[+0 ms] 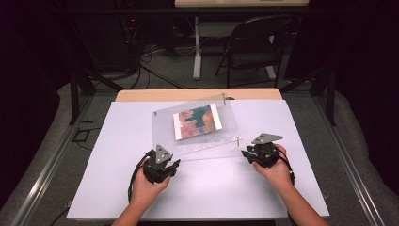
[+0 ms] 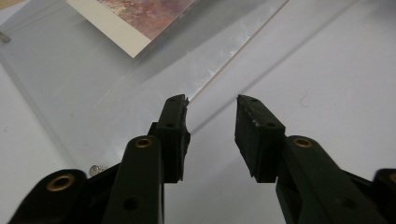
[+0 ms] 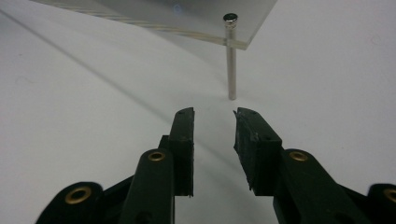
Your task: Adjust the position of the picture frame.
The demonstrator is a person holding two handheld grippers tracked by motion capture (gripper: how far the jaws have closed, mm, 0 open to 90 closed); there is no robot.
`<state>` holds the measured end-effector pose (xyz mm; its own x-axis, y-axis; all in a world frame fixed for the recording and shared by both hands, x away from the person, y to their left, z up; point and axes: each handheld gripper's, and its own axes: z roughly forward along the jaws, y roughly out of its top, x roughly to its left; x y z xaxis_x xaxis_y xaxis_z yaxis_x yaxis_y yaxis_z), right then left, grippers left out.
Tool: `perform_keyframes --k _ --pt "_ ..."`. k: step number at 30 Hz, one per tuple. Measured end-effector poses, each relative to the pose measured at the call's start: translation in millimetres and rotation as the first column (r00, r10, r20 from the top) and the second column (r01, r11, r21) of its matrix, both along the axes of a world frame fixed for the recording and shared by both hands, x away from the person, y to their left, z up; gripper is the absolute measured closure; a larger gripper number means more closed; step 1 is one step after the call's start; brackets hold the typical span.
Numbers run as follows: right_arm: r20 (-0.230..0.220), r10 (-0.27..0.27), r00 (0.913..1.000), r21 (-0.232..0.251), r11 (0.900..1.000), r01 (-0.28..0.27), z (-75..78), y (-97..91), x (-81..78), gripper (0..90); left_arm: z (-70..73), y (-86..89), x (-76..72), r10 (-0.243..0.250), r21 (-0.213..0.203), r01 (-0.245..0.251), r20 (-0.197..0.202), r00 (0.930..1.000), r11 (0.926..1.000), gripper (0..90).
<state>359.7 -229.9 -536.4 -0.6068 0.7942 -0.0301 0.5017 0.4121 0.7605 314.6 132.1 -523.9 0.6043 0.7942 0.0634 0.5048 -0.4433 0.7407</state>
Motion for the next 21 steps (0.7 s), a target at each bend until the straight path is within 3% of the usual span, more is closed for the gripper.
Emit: perform_keyframes --k 2,6,21 --pt "0.002 -0.011 0.9999 -0.005 0.9999 0.011 -3.8 1.3 10.8 68.6 -0.8 -0.8 3.4 0.007 -0.014 -0.008 -0.021 0.9997 0.9999 68.4" --pt "-0.003 -0.009 1.0000 0.002 1.0000 0.009 -8.9 5.8 21.8 69.0 -2.3 -0.1 4.0 0.015 -0.031 -0.015 -0.020 0.9997 0.9994 71.8" --pt "0.004 -0.007 1.0000 -0.023 0.9997 0.007 -16.8 22.4 44.4 73.1 -10.1 3.4 2.7 0.026 -0.041 -0.029 -0.063 0.9977 0.9988 80.8"
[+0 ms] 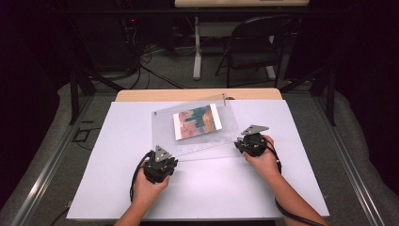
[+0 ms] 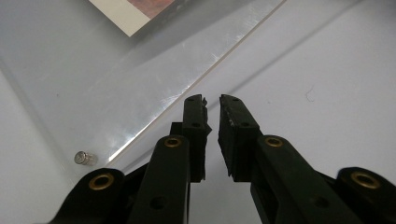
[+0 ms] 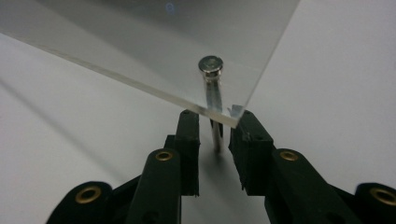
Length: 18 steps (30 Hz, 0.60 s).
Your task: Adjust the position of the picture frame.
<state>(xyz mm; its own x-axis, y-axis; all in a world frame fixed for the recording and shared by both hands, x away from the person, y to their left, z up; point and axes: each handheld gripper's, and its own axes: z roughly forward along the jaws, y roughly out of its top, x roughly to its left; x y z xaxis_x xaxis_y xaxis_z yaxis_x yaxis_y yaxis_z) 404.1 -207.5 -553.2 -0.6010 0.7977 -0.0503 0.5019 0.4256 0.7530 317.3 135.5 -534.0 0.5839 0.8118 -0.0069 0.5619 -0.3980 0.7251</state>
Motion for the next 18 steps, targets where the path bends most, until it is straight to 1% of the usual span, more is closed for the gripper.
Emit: perform_keyframes --k 2,4,6,8,9,10,12,14,15,16,18 --pt "0.001 0.006 1.0000 -0.003 1.0000 -0.006 -1.1 2.6 2.3 74.5 -0.6 0.5 0.5 -0.008 0.003 0.008 -0.003 1.0000 1.0000 82.5" --pt "-0.001 0.016 0.9999 -0.022 0.9996 -0.016 -2.5 4.9 4.3 77.0 -1.4 0.5 0.7 -0.011 0.004 0.011 -0.007 0.9999 0.9999 83.3" --pt "0.000 0.015 0.9999 -0.042 0.9990 -0.015 -3.4 5.6 6.0 82.0 -1.4 0.7 0.7 -0.017 0.006 0.017 -0.010 0.9998 0.9998 84.7" --pt "0.000 0.015 0.9999 -0.035 0.9993 -0.015 -3.0 4.8 6.5 82.8 -1.2 0.8 0.6 -0.018 0.007 0.018 -0.011 0.9998 0.9998 85.8" --pt "-0.004 0.021 0.9998 -0.043 0.9988 -0.021 -2.4 4.5 6.0 83.4 -1.3 0.9 0.7 -0.018 0.008 0.018 -0.012 0.9998 0.9998 86.3" --pt "0.002 0.028 0.9996 -0.052 0.9983 -0.027 -2.3 4.8 5.4 83.9 -1.4 1.1 0.7 -0.019 0.008 0.019 -0.013 0.9997 0.9998 86.7" --pt "-0.001 0.024 0.9997 -0.054 0.9982 -0.024 -1.6 5.7 4.0 84.0 -1.9 1.3 -0.1 -0.016 0.003 0.016 -0.017 0.9997 0.9999 87.2" --pt "-0.014 0.016 0.9998 -0.036 0.9992 -0.017 -0.6 4.7 2.7 83.5 -1.7 1.6 -2.3 -0.019 -0.001 0.019 -0.025 0.9995 0.9998 87.8" --pt "-0.020 0.020 0.9996 -0.030 0.9993 -0.020 0.3 4.4 1.2 83.4 -1.4 1.9 -3.7 -0.028 0.004 0.028 -0.027 0.9992 0.9996 88.3" --pt "-0.024 0.025 0.9994 -0.033 0.9991 -0.026 1.6 5.0 -1.5 83.5 -1.3 1.5 -5.4 -0.029 -0.002 0.029 -0.027 0.9992 0.9996 88.9" --pt "-0.035 0.051 0.9981 -0.045 0.9976 -0.052 4.9 7.6 -8.7 83.8 -0.9 1.6 -8.5 -0.034 0.000 0.034 -0.029 0.9990 0.9994 89.4"
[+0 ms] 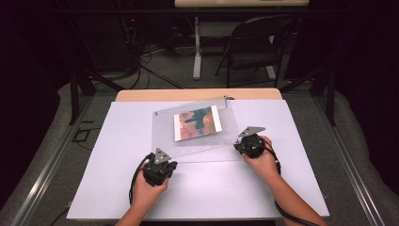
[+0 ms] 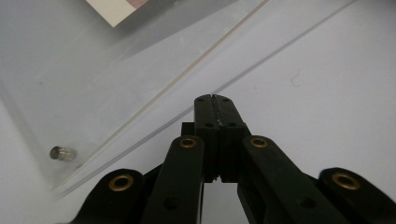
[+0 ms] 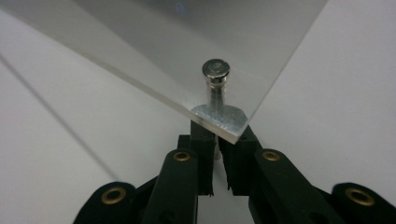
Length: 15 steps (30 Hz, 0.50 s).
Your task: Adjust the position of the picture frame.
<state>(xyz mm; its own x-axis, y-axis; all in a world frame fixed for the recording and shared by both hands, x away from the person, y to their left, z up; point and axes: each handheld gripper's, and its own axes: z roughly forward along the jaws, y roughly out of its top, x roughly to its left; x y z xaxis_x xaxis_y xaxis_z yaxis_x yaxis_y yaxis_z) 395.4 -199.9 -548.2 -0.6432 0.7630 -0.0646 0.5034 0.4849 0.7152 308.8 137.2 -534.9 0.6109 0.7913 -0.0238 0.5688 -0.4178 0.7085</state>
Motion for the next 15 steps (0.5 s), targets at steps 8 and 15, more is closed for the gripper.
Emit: perform_keyframes --k 8,15 --pt "-0.016 0.094 0.9954 -0.026 0.9952 -0.094 10.6 17.7 -32.5 85.1 -0.5 1.1 -5.6 -0.012 0.023 0.012 -0.025 0.9996 0.9997 90.0" --pt "-0.030 0.116 0.9928 0.008 0.9933 -0.116 18.1 23.1 -53.9 85.2 -5.5 4.6 1.9 0.017 0.038 -0.015 -0.066 0.9976 0.9992 90.0"
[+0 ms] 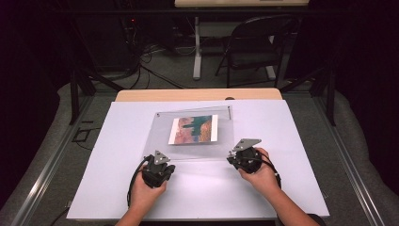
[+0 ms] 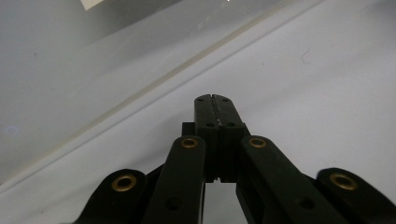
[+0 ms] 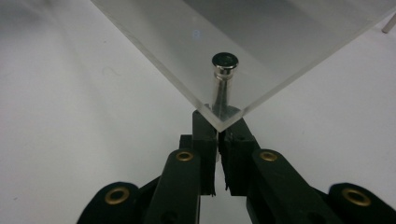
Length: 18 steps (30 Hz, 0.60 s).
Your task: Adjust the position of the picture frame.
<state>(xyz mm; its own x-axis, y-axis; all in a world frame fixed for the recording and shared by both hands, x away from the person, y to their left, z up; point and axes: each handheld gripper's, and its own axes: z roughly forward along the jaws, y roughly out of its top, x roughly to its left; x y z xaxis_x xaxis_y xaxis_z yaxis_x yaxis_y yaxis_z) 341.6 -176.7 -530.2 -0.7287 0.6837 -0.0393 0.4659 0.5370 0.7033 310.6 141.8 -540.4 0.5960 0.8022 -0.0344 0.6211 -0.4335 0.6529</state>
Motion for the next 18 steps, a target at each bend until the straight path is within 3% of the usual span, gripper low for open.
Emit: perform_keyframes --k 9,15,18 --pt "-0.015 0.018 0.9997 0.023 0.9996 -0.018 2.4 -3.8 -20.2 85.3 -4.8 3.6 8.3 0.029 0.005 -0.029 -0.031 0.9991 0.9996 90.0" --pt "-0.007 0.029 0.9995 0.031 0.9991 -0.029 1.1 -2.4 -30.8 85.5 -4.3 7.0 17.4 0.035 -0.032 -0.037 -0.085 0.9958 0.9988 90.0" --pt "-0.005 0.032 0.9995 0.047 0.9984 -0.032 1.1 -0.5 -33.8 85.6 -2.1 9.8 26.2 0.053 -0.050 -0.058 -0.090 0.9945 0.9971 90.0"
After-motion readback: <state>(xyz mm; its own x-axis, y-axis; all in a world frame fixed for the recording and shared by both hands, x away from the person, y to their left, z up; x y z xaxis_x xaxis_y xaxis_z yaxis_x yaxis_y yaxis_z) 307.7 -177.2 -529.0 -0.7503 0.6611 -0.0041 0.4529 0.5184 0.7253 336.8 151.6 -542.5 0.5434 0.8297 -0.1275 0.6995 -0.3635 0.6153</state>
